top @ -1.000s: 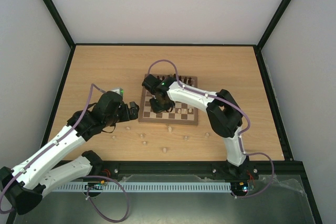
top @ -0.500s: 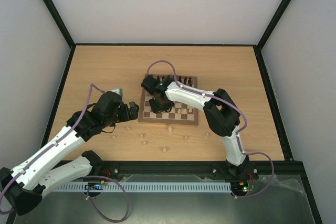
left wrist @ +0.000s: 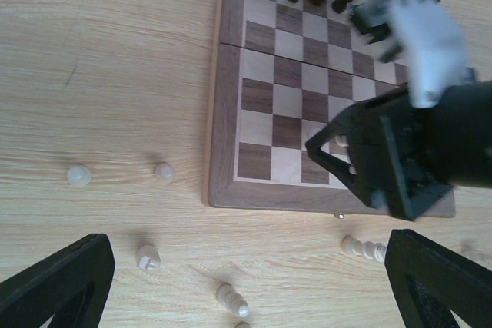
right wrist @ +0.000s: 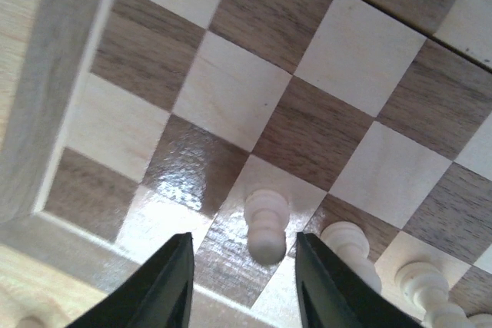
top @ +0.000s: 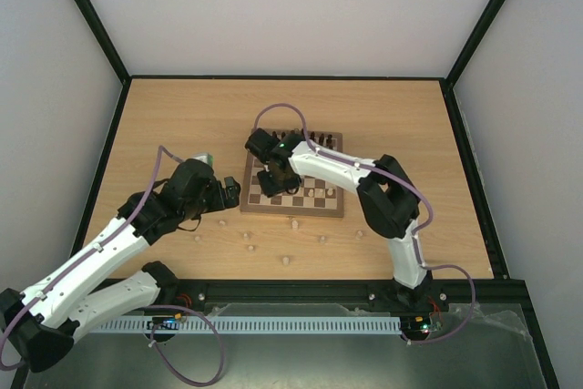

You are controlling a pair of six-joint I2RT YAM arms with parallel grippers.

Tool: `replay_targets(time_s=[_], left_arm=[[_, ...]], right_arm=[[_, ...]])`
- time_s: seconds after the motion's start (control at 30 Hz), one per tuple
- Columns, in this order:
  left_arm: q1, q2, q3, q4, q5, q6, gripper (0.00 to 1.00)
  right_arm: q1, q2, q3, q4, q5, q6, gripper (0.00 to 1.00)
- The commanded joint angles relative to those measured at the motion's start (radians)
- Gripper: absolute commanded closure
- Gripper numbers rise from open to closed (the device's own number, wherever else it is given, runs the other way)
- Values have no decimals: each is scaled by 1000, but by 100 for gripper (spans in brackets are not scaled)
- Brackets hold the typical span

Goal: Set up the chess pieces on the board
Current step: Place the chess piece on the chessboard, then pick up the chess piece at the center of the board.

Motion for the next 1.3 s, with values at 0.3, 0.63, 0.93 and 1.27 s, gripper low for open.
replay_targets(time_s=[0.3, 0.63, 0.93, 1.27], left_arm=[[41, 218, 132, -83, -39, 28, 0], [104, 425, 150, -41, -48, 71, 11], [148, 541, 104, 42, -3, 89, 41], [160, 594, 45, 93, 46, 98, 58]], right_arm=[[4, -541, -353, 136, -69, 18, 45], [4, -726, -584, 215, -91, 26, 44], [4, -759, -619, 227, -110, 11, 44], [4, -775, -652, 236, -106, 6, 44]])
